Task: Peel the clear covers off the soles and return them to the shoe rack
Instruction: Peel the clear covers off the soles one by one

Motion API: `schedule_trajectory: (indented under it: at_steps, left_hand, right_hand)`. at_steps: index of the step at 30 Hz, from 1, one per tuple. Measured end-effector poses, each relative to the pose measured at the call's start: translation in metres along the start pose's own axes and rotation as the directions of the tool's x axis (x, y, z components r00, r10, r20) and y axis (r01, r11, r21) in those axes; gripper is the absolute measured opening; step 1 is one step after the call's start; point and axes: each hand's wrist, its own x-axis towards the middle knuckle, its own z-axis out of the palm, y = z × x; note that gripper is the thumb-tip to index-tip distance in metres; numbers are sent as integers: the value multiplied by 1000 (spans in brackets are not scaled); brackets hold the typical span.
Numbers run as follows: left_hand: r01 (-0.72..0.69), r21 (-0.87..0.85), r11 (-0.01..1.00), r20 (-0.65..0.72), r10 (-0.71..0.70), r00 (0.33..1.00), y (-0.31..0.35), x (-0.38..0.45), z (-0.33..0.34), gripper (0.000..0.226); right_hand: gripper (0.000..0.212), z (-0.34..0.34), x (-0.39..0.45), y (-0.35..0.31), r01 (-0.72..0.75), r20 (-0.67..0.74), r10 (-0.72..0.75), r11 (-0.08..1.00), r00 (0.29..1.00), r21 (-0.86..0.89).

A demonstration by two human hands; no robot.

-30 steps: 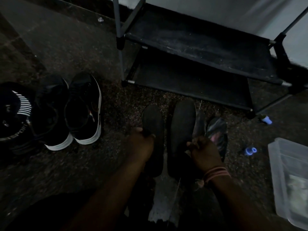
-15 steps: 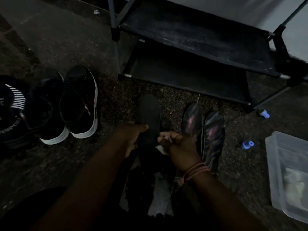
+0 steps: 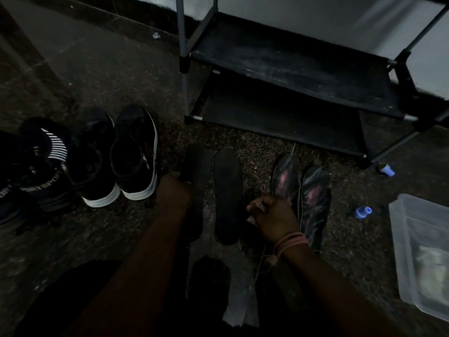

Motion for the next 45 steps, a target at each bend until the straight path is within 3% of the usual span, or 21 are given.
schedule_trajectory:
  at_steps: [6,9,12,14,19,24,29,33,37,43,45]
  left_hand:
    - [-9,40,999,3,9,1000,2,-5,-4,34]
    - [-9,29,1000,34,8,999,0,-18,-23,50]
    - [6,-56,998,31,-4,1000,-5,-36,-37,32]
    - [-38,-174,984,51,47,998,-10,-43,-37,37]
    - [223,-532,817,337,-37,941,0,-69,-35,20]
    - [239,-485,841,464,16,886,5,-105,-19,15]
    - [309,-447,840,567,-2,824,-3,-130,-16,19]
    - [506,-506,699,685,-30,727,-7,-140,-23,30]
    - [640,-519,566,781,9,625,-2,-158,-28,42]
    - [721,-611,329,786,136,603,8,-181,-43,68]
    - [738,-612,283,788,138,600,5,-183,-47,72]
  right_hand:
    - [8,-21,5,-3,-36,-88,32,999,996,-35]
    - [19,-39,3,0,-67,-183,33,981,983,-181]
    - [35,-51,-13,0,-86,-237,14,951,971,-297]
    - [36,-53,-23,6,-128,-199,60,929,978,-348]
    - [51,-53,-47,12,-103,-6,116,856,993,-507]
    - [74,-47,-62,20,-18,78,83,789,994,-614]
    - [37,-38,-77,16,20,-12,-39,738,999,-674]
    - [32,-36,-95,-2,29,-82,-128,690,988,-723]
    - [30,-22,-126,-31,146,-68,-280,673,958,-725]
    - [28,12,-178,-49,403,109,-408,759,906,-511]
    - [22,7,-189,-52,468,174,-435,815,884,-342]
